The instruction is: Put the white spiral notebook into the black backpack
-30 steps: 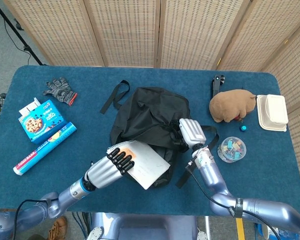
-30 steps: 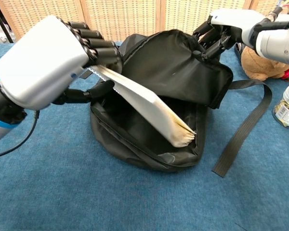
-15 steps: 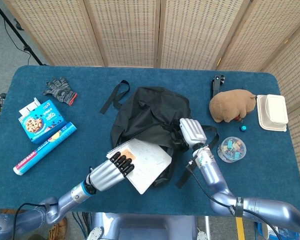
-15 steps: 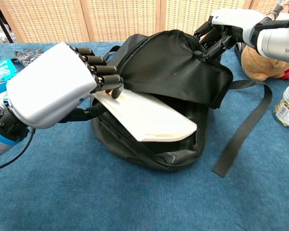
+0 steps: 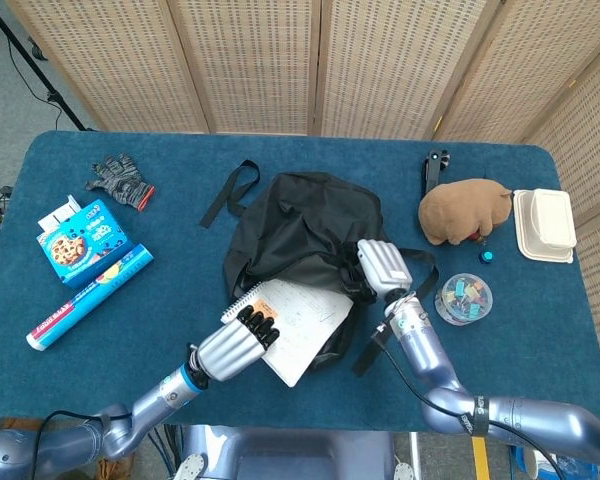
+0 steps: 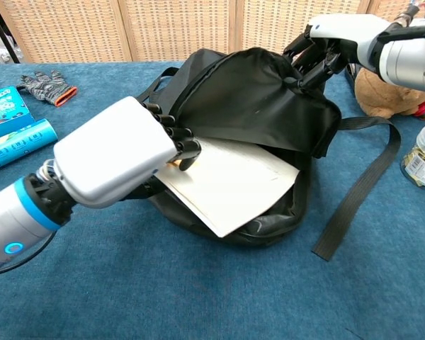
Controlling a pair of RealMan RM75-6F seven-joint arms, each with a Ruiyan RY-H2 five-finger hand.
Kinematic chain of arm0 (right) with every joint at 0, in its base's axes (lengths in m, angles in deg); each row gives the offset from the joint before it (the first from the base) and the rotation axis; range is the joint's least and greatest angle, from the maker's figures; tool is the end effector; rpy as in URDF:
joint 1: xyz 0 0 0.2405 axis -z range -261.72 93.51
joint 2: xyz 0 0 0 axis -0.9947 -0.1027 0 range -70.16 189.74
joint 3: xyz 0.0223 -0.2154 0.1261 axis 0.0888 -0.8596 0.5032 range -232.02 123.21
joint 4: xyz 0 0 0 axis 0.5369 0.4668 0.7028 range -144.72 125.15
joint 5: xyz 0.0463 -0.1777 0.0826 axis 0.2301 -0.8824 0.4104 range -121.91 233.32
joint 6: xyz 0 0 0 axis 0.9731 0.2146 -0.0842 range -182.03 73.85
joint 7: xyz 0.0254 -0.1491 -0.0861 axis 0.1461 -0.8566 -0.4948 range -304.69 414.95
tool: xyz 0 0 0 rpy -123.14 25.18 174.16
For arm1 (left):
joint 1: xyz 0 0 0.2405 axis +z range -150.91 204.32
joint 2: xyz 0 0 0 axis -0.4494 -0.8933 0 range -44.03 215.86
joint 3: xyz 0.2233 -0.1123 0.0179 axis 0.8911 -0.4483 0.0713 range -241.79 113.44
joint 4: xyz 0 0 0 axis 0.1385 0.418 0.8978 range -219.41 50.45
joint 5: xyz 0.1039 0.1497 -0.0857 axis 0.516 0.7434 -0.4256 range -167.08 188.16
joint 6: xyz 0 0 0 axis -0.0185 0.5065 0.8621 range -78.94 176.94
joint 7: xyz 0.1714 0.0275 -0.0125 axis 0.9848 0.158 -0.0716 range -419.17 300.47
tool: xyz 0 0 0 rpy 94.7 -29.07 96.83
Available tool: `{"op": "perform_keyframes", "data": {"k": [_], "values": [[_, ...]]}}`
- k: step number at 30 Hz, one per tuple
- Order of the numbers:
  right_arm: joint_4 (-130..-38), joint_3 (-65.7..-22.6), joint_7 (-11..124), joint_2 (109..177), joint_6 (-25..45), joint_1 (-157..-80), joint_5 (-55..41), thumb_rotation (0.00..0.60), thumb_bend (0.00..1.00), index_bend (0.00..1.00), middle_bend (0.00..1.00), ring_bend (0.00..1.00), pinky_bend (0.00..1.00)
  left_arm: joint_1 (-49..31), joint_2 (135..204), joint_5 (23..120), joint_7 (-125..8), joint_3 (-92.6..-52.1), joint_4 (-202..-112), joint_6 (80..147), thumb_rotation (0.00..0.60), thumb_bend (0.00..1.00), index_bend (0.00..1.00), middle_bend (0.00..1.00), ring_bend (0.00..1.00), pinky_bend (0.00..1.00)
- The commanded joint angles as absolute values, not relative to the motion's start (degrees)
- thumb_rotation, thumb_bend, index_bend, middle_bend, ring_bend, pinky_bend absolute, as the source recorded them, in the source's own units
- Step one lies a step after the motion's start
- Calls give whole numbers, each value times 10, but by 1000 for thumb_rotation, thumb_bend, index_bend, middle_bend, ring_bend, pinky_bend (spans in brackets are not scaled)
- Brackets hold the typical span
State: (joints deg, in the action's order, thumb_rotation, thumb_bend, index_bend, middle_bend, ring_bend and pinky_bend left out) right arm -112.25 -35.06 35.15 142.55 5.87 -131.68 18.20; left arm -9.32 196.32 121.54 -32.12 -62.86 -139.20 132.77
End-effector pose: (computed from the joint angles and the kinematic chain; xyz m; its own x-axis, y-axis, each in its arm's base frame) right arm -0.0871 -0.3746 0.0213 0.0539 -0.3482 0.9359 -0.9924 -0.1221 0.0117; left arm -0.0941 0.2621 -0.0791 0.5066 -0.4471 0.7372 0.3122 -0.7019 -0.6402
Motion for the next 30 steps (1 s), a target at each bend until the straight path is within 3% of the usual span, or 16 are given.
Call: {"op": "perform_keyframes", "data": {"k": [1,8,20,30], "values": [[-1137,-354,346,1419,59,-1319,184,600,567,640,625,460,515,-85,1980,1180,-252,-650,-1422,1294,600,505,847,682,594,618],[-1152,-355,343,1410,65,-1323,188,600,568,641,626,460,516,-63,1991,1131,-145,-675,-1469,1270,600,503,858,694,601,630],[-1156,-362,347,1405,65,-1325,188,600,569,642,627,461,515,-73,2002,1099,-123,-690,-1481,1233,600,503,859,719,621,645],[-1150,-366,349,1402,68,-1326,184,600,569,642,627,461,515,-53,2025,1081,-69,-708,-1472,1275,600,516,892,776,668,685]]}}
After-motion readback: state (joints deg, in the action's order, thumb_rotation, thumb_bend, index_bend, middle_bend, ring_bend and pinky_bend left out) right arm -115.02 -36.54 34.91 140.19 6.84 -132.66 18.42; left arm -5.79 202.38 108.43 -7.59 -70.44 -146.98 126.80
